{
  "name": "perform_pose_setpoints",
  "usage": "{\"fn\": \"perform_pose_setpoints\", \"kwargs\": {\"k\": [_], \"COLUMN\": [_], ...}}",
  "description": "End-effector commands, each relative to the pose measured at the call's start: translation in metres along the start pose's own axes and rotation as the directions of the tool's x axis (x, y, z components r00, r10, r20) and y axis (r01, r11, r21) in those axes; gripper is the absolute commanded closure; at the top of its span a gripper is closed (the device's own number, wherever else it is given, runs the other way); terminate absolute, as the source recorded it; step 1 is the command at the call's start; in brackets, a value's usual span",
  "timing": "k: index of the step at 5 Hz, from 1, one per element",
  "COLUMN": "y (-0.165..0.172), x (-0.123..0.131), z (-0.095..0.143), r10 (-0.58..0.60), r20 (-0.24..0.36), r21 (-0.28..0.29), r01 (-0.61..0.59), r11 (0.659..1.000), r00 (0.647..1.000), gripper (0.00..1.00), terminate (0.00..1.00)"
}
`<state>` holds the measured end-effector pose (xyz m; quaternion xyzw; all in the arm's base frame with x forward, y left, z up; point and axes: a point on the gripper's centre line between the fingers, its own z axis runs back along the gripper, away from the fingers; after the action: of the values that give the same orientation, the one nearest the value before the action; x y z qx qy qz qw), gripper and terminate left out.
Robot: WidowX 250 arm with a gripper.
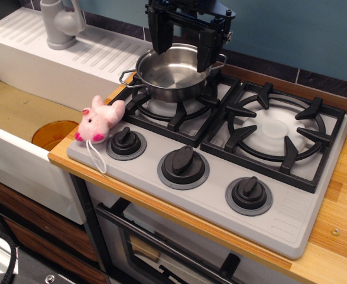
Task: Put stuffedpig in pan
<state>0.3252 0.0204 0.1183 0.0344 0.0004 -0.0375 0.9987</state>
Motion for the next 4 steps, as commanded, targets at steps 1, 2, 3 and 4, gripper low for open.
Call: {"fn": "perform_pose_setpoints", "kwargs": {"k": [1,2,3,4], "y": [0.0,0.025,0.049,0.065], "x": [0.0,-0.003,-0.006,-0.008], "z": [0.0,-0.001,0.0,0.003], "r10": [0.0,-0.015,-0.05,-0.041], "r20": [0.0,0.016,0.019,0.019], "r21": [0.0,0.045,0.053,0.079], "r01": [0.0,0.015,0.049,0.039], "r11": [1.0,0.999,0.997,0.996], "r00": [1.0,1.0,0.999,0.999], "gripper": [0.0,0.0,0.0,0.0], "terminate": [0.0,0.0,0.0,0.0]}}
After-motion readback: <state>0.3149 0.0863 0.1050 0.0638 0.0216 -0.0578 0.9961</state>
